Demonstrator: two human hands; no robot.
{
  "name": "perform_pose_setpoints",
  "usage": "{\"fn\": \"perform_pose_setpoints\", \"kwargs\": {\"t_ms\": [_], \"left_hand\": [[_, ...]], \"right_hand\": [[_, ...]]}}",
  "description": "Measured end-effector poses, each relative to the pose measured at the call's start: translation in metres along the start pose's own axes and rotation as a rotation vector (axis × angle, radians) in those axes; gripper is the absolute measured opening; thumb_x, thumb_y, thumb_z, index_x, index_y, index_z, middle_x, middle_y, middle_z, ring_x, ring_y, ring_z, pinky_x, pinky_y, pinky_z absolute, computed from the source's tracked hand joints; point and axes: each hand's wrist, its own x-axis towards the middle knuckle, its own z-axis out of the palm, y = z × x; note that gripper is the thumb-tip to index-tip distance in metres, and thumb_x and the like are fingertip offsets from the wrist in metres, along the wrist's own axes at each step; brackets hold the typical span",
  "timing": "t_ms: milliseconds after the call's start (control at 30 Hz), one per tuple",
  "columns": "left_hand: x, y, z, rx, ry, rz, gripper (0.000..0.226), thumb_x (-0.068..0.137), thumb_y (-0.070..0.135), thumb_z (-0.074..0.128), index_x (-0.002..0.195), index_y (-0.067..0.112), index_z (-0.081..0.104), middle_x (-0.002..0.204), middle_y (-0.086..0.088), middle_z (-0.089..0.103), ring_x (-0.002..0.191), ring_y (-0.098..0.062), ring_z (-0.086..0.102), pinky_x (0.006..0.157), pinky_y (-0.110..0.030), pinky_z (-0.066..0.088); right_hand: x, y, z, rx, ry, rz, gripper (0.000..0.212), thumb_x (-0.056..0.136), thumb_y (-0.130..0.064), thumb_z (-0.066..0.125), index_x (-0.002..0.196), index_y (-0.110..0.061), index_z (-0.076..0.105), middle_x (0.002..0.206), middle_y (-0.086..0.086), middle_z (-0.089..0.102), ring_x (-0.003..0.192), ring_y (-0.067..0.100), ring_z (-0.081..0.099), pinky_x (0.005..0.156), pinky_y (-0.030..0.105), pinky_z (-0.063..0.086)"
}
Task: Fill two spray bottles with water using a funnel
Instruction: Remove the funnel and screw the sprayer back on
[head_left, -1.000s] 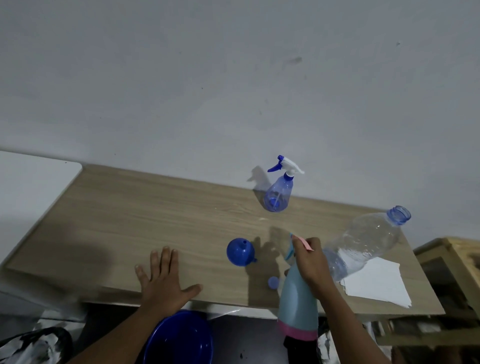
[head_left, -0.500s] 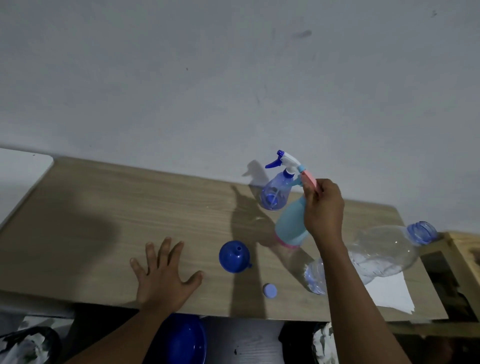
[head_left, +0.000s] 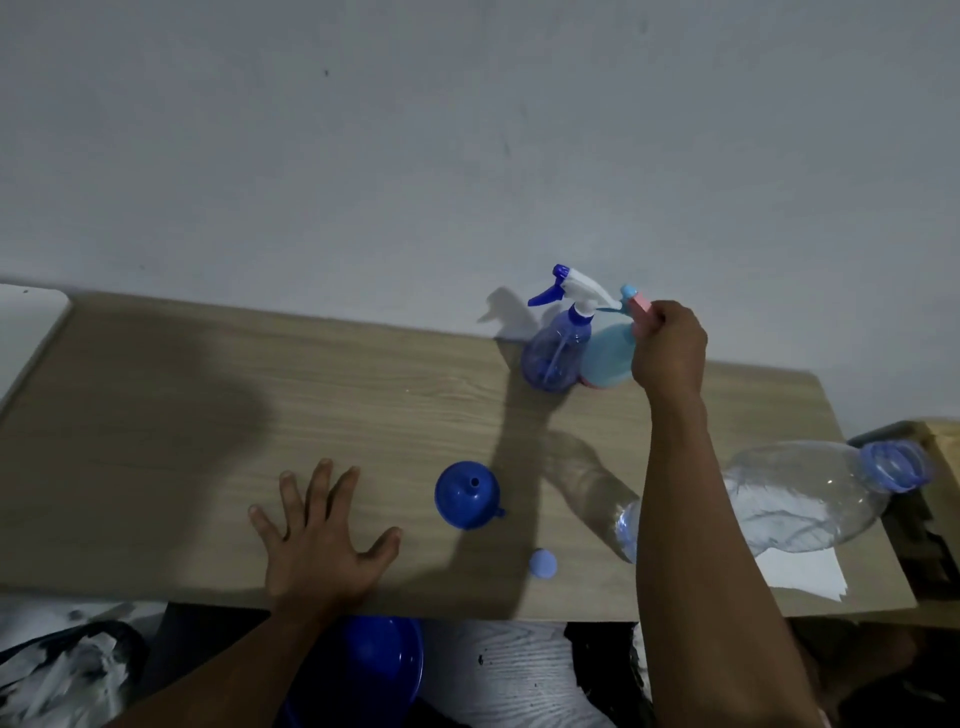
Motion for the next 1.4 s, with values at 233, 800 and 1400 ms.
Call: {"fn": "perform_pose_setpoints", "kwargs": {"t_ms": [233,800,1400], "left_hand": [[-0.001,-0.001,-0.001,-0.005,-0.005,0.010,0.096,0.075,0.086,0.034,0.154,0.037,0.012,0.165,0.006,0.000,0.151,-0.034,-0.013,0.114,-0.070,-0.002],[-0.002,-0.001,0.001,0.024,0.015,-0.006,0.096,0.075,0.089,0.028,0.154,0.037,0.010,0.165,0.006,0.000,0.150,-0.033,-0.014,0.114,-0.068,-0.006],[-0.051,0.030,0.016,-0.058,0.020,0.039,0.092,0.083,0.073,0.026,0.154,0.016,0.025,0.163,-0.010,0.019,0.149,-0.036,0.007,0.119,-0.058,0.007]], "right_hand": [[0.014,-0.005,0.011,-0.055,-0.043,0.006,0.029,0.094,-0.010,0.050,0.119,-0.017,0.063,0.118,0.013,0.063,0.111,0.039,0.056,0.085,0.037,0.045],[-0.047,-0.006,0.013,0.191,0.189,0.026,0.048,0.097,-0.001,0.047,0.143,-0.012,0.042,0.141,0.014,0.038,0.127,0.029,0.044,0.099,0.029,0.038],[-0.279,0.117,0.012,-0.050,-0.540,-0.158,0.024,0.095,-0.016,0.054,0.119,-0.015,0.058,0.109,0.000,0.046,0.104,0.022,0.048,0.082,0.033,0.047]]}}
